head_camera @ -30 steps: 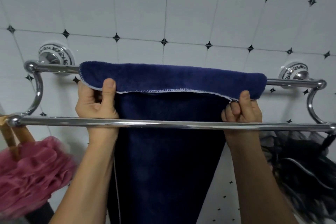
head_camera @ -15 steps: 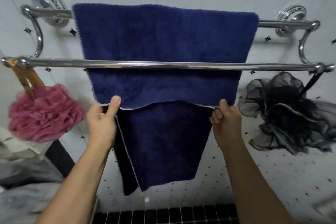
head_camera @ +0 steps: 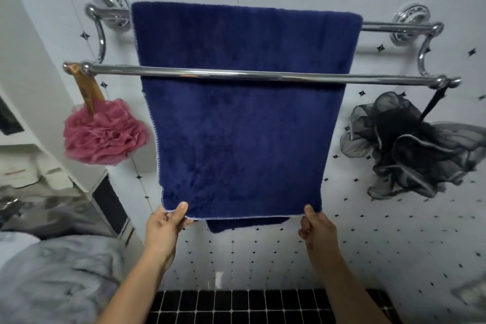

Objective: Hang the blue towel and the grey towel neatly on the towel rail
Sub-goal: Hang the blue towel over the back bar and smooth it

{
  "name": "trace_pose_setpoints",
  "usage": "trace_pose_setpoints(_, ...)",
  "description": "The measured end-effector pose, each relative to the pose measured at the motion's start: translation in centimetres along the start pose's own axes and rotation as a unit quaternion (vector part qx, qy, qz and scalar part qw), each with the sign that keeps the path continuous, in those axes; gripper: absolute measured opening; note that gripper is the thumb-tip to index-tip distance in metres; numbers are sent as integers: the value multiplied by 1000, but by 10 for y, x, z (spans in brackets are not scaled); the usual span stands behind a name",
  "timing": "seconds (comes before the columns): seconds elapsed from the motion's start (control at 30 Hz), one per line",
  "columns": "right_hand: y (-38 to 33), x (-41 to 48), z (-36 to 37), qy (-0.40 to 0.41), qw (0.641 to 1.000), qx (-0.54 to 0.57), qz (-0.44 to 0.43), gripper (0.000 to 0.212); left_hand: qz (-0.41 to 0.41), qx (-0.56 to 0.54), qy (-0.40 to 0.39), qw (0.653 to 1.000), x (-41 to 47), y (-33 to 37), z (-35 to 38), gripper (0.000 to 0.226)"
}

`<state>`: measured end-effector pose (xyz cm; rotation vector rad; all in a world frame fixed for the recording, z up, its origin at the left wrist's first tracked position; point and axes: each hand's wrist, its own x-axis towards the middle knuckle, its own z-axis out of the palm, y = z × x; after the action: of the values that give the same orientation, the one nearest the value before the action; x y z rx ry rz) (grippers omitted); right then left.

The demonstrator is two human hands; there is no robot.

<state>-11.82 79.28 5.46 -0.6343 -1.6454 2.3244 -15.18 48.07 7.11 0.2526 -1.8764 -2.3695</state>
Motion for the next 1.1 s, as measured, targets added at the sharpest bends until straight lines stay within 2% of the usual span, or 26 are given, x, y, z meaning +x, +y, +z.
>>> trace_pose_setpoints(0.13, 18, -19, -9, 27, 999, -31, 23, 26, -51, -4, 15, 999, -13, -19, -18, 33)
trace_pose_setpoints(0.23, 31, -34, -13, 61, 997, -38, 39, 32, -79, 15, 2, 997, -23, -27, -29, 19)
trace_pose_setpoints(0.3, 36, -46, -16, 76, 994, -66, 46, 38, -97, 20, -6, 995, -28, -34, -35, 18)
trace_pose_setpoints(0.47, 37, -77, -28, 70, 985, -137, 83, 39, -145, 15, -17, 989, -55, -31, -40, 7)
trace_pose_setpoints(0.53, 25, -79, -31, 56, 976, -185, 104, 35, -146, 10, -30, 989, -59, -20, -39, 5)
trace_pose_setpoints(0.63, -16, -70, -35, 41, 936, -333, 109, 37, -136, 50, -8, 989, -48, 11, -34, 22)
trace_pose_setpoints(0.73, -79, -61, -29, 31, 898, -439, 9, 35, -83, 148, 27, 985, -32, 60, -21, 39)
trace_pose_setpoints(0.83, -153, -61, 2, 24, 869, -472, -143, 29, 39, 231, 26, 972, -29, 132, -3, 16)
trace_pose_setpoints(0.9, -201, -65, 32, 29, 846, -479, -231, 26, 151, 228, 39, 961, -29, 188, 13, 19)
trace_pose_setpoints(1.0, -265, -64, 76, 64, 781, -493, -377, 21, 310, 219, 101, 920, -14, 269, 31, 11)
trace_pose_setpoints(1.03, -284, -60, 90, 84, 755, -496, -420, 18, 336, 252, 123, 899, -4, 291, 35, 10)
trace_pose_setpoints(1.1, -313, -45, 112, 106, 722, -495, -472, 15, 331, 341, 146, 867, 18, 321, 44, 11)
